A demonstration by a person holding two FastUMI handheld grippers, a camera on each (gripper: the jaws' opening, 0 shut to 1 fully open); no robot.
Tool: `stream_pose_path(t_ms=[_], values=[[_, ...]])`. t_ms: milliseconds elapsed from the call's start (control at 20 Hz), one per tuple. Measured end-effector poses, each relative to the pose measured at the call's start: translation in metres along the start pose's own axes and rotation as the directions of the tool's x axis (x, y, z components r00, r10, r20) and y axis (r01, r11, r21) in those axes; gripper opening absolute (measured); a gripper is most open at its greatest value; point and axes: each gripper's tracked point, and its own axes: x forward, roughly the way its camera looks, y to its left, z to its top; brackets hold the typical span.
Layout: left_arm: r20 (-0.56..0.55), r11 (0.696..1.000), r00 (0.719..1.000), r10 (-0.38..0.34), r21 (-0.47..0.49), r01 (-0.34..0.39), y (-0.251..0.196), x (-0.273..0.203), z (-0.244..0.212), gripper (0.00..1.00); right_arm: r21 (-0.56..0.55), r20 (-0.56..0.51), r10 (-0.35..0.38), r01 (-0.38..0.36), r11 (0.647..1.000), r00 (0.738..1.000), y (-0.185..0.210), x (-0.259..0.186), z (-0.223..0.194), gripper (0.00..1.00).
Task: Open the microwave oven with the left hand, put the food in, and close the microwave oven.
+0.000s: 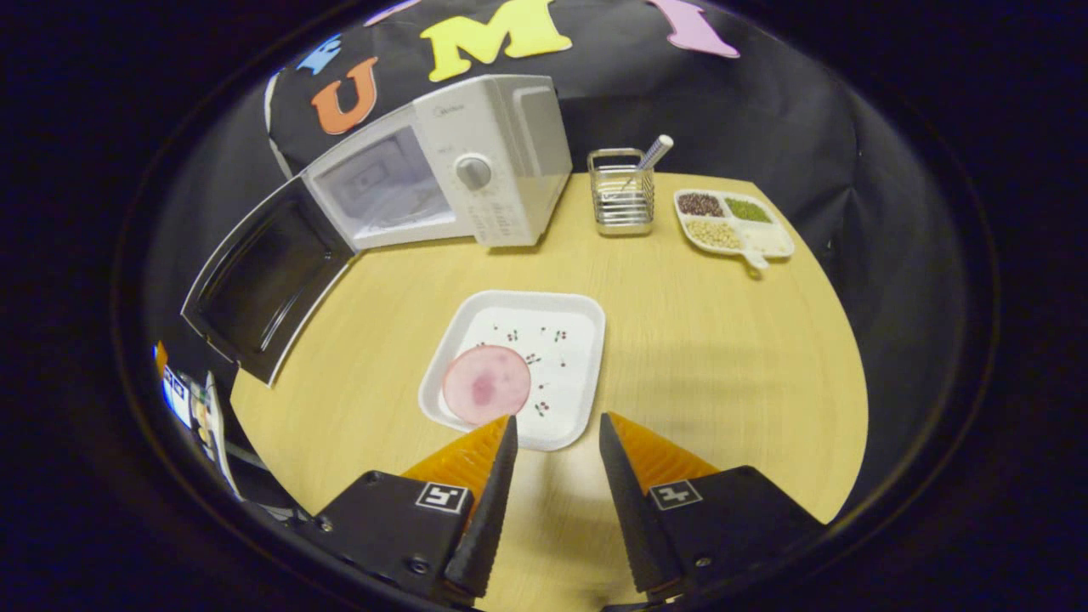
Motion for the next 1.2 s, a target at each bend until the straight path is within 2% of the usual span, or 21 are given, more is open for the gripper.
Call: stream_pose_path(t_ms=[50,150,200,250,300,350,400,550,600,700,850,900,1000,1050,1200], values=[[0.006,1.0,1.0,0.002,-0.005,-0.002,-0.005,-0.002,0.007,0.95,0.012,-0.03,-0.001,0.002,1.0,1.0,-0.004,0.007,-0.002,0.63],[0.016,1.0,1.0,0.02,0.001,-0.02,-0.008,-0.007,0.018,0.96,0.056,-0.067,0.02,-0.017,0.998,0.998,-0.005,0.02,-0.003,0.5],[0.018,1.0,0.999,0.026,0.005,-0.026,-0.011,-0.007,0.021,0.95,0.079,-0.083,0.035,-0.028,0.996,0.996,-0.002,0.023,-0.003,0.49],[0.02,1.0,0.999,0.031,0.006,-0.031,-0.014,-0.009,0.023,1.0,0.09,-0.105,0.037,-0.028,0.996,0.994,-0.004,0.025,-0.005,0.59],[0.021,0.999,0.999,0.034,0.007,-0.034,-0.017,-0.009,0.024,0.95,0.098,-0.117,0.037,-0.025,0.995,0.992,-0.005,0.027,-0.004,0.57],[0.023,0.999,0.999,0.036,0.01,-0.036,-0.019,-0.011,0.025,0.95,0.103,-0.116,0.037,-0.025,0.994,0.992,-0.005,0.029,0.0,0.54],[0.026,0.999,0.999,0.039,0.012,-0.039,-0.021,-0.013,0.026,0.95,0.109,-0.14,0.036,-0.021,0.994,0.99,-0.004,0.029,-0.004,0.39],[0.023,0.999,0.999,0.041,0.017,-0.042,-0.026,-0.013,0.021,0.95,0.124,-0.181,-0.01,0.033,0.992,0.983,-0.012,0.033,-0.004,0.27],[0.012,0.999,0.999,0.04,0.018,-0.04,-0.027,-0.013,0.016,0.95,0.134,-0.194,-0.033,0.059,0.989,0.981,-0.015,0.032,-0.001,0.27],[0.012,1.0,1.0,0.027,0.011,-0.027,-0.033,-0.01,0.013,0.96,0.138,-0.228,-0.05,0.083,0.987,0.972,-0.015,0.033,-0.001,0.14],[0.022,1.0,1.0,0.003,0.011,-0.003,-0.038,-0.007,0.014,0.95,0.189,-0.254,-0.048,0.098,0.977,0.966,-0.018,0.033,0.0,0.07],[0.026,1.0,1.0,-0.005,0.01,0.005,-0.038,-0.006,0.014,0.95,0.206,-0.259,-0.032,0.088,0.975,0.965,-0.018,0.034,0.001,0.04],[0.033,1.0,0.999,-0.025,0.0,0.025,-0.037,-0.003,0.015,0.96,0.245,-0.246,0.006,0.056,0.968,0.969,-0.015,0.034,-0.001,0.04],[0.036,0.999,0.999,-0.039,-0.005,0.039,-0.037,-0.002,0.014,0.96,0.284,-0.228,0.044,0.023,0.959,0.973,-0.009,0.035,0.0,0.04],[0.02,0.995,0.995,-0.093,-0.015,0.094,-0.033,0.0,0.011,0.96,0.374,-0.174,0.085,-0.014,0.927,0.981,-0.006,0.034,-0.001,0.04]])
